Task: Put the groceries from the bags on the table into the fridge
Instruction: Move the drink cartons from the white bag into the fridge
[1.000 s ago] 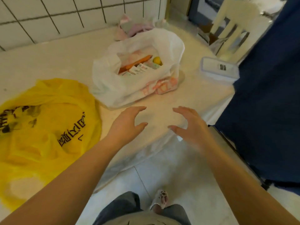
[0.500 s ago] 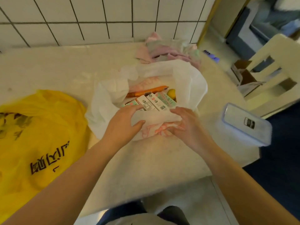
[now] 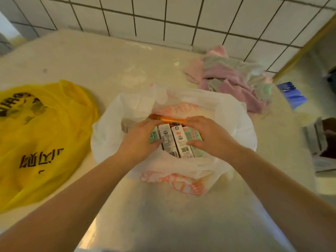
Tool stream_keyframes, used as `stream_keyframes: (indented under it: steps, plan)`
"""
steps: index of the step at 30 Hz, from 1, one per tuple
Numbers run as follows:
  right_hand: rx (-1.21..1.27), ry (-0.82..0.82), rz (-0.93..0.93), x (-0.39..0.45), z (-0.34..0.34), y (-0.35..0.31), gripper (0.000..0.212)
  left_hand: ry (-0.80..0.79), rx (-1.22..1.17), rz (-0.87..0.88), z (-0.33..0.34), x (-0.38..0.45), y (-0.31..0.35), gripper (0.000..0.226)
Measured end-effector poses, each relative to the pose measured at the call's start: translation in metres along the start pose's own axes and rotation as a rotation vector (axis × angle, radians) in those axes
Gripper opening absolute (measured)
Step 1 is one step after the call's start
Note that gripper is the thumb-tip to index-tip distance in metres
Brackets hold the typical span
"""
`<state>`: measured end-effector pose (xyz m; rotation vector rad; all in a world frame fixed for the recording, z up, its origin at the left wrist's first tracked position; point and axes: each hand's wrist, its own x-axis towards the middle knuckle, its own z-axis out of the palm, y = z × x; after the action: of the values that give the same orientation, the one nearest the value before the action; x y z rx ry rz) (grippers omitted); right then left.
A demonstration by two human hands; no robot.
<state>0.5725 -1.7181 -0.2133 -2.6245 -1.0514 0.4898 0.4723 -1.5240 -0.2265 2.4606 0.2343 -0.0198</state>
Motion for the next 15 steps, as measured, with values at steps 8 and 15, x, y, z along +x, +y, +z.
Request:
stream_keyframes:
  steps: [8, 15]
  plan:
    - [-0.335, -0.187, -0.213, 0.046, 0.017, 0.035, 0.088, -0.19, 0.456, -0.034, 0.041, 0.033, 0.004, 0.082]
    - [-0.385, -0.313, -0.235, 0.069, 0.028, 0.043, 0.11, -0.334, 0.499, -0.131, 0.043, 0.047, -0.003, 0.097]
